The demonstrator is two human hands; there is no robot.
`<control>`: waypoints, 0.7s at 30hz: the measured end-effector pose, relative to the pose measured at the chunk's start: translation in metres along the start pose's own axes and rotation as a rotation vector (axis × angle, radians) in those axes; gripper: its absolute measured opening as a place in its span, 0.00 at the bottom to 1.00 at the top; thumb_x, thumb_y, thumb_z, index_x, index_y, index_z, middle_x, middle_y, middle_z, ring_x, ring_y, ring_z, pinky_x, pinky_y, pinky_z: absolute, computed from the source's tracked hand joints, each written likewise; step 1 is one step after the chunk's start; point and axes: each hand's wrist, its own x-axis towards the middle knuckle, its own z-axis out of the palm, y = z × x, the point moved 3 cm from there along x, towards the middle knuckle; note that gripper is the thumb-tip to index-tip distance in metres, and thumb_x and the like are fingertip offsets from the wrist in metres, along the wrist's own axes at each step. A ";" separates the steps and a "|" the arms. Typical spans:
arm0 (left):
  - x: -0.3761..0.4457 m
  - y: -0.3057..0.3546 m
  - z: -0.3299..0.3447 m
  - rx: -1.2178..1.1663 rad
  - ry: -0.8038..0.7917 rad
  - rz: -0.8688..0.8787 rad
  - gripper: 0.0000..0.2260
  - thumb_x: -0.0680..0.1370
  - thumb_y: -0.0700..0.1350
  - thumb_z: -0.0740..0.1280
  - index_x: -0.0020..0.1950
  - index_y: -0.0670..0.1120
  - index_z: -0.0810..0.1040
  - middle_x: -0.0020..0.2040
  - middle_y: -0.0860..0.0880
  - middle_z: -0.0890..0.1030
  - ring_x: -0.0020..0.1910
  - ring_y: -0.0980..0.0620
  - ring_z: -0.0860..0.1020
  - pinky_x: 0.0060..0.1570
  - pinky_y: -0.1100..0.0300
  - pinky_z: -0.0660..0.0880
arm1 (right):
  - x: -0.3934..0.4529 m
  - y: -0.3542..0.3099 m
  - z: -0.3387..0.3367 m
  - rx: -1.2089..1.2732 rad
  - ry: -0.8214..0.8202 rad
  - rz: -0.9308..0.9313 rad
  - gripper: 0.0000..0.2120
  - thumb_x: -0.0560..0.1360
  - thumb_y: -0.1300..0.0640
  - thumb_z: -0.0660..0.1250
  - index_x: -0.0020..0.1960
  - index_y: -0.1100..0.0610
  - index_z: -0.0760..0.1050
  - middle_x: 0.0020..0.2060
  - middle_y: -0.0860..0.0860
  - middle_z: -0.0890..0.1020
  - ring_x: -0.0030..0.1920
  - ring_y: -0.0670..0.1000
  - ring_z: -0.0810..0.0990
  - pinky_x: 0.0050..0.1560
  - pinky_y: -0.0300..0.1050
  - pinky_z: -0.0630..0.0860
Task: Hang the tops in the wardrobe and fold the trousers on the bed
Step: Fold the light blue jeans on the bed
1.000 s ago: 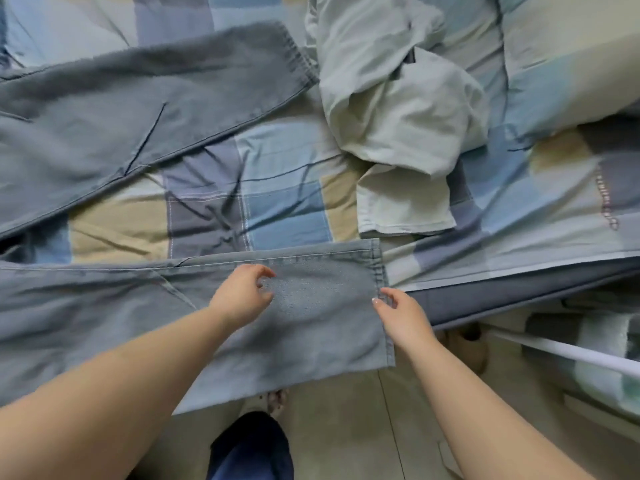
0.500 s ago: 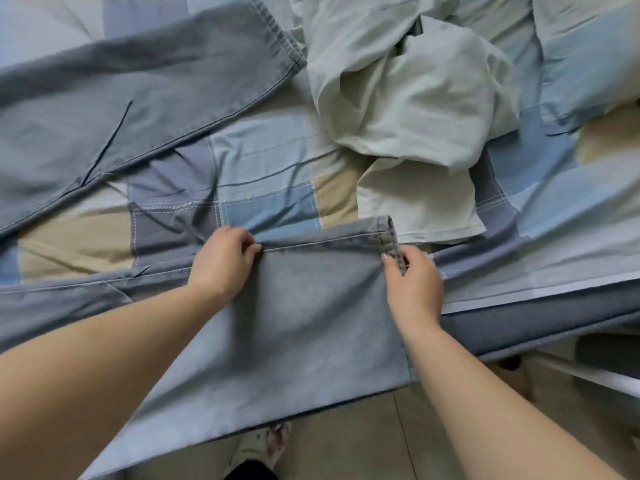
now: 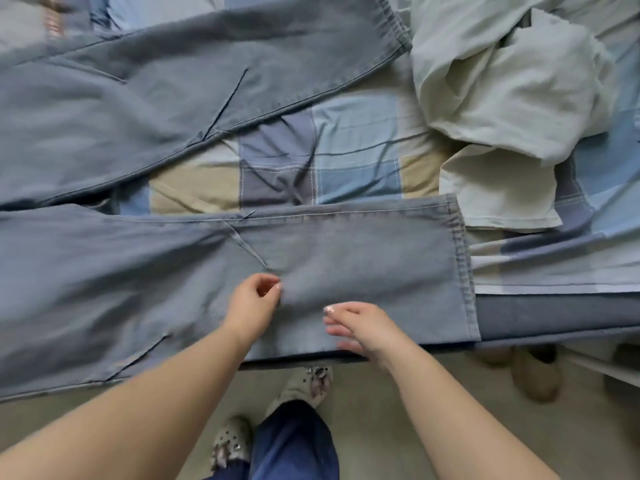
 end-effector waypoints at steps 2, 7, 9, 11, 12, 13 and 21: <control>-0.010 -0.040 -0.023 -0.004 -0.019 -0.066 0.04 0.78 0.40 0.67 0.52 0.44 0.78 0.47 0.42 0.82 0.50 0.43 0.80 0.50 0.55 0.74 | -0.001 0.013 0.046 0.052 -0.023 0.039 0.06 0.77 0.51 0.65 0.47 0.52 0.78 0.45 0.47 0.82 0.43 0.43 0.81 0.48 0.40 0.77; -0.029 -0.104 -0.070 -0.161 0.011 -0.152 0.02 0.79 0.41 0.66 0.49 0.44 0.78 0.47 0.44 0.81 0.47 0.47 0.79 0.46 0.58 0.72 | 0.006 0.035 0.129 0.155 0.010 0.165 0.07 0.79 0.51 0.62 0.47 0.53 0.77 0.42 0.47 0.80 0.45 0.44 0.80 0.56 0.46 0.73; -0.034 -0.126 -0.089 -0.233 0.038 -0.190 0.04 0.79 0.44 0.65 0.46 0.47 0.77 0.44 0.47 0.81 0.43 0.52 0.78 0.44 0.58 0.72 | 0.010 0.046 0.156 0.177 0.046 0.197 0.08 0.79 0.51 0.61 0.46 0.53 0.77 0.44 0.48 0.81 0.47 0.46 0.79 0.58 0.48 0.73; -0.037 -0.148 -0.109 -0.303 0.063 -0.227 0.07 0.80 0.45 0.63 0.43 0.48 0.75 0.43 0.49 0.80 0.41 0.56 0.78 0.39 0.61 0.71 | 0.015 0.057 0.183 0.210 0.055 0.227 0.10 0.79 0.50 0.61 0.46 0.54 0.76 0.48 0.50 0.81 0.48 0.47 0.79 0.56 0.48 0.73; -0.037 -0.156 -0.116 -0.336 0.074 -0.246 0.08 0.81 0.45 0.63 0.42 0.47 0.75 0.43 0.49 0.80 0.40 0.57 0.78 0.37 0.61 0.69 | 0.017 0.062 0.194 0.242 0.055 0.247 0.10 0.79 0.50 0.60 0.48 0.55 0.76 0.50 0.52 0.81 0.49 0.48 0.79 0.56 0.48 0.72; -0.038 -0.164 -0.122 -0.364 0.083 -0.265 0.08 0.81 0.45 0.62 0.42 0.47 0.75 0.43 0.49 0.80 0.40 0.57 0.77 0.37 0.62 0.69 | 0.021 0.068 0.203 0.301 0.052 0.268 0.11 0.80 0.49 0.60 0.51 0.56 0.75 0.53 0.54 0.81 0.51 0.50 0.79 0.55 0.49 0.72; -0.057 -0.229 -0.182 -0.713 0.229 -0.333 0.04 0.80 0.47 0.64 0.49 0.48 0.76 0.50 0.51 0.82 0.51 0.58 0.80 0.49 0.61 0.75 | 0.035 0.090 0.287 0.750 0.131 0.248 0.12 0.79 0.52 0.64 0.59 0.56 0.71 0.58 0.56 0.78 0.60 0.55 0.77 0.60 0.52 0.72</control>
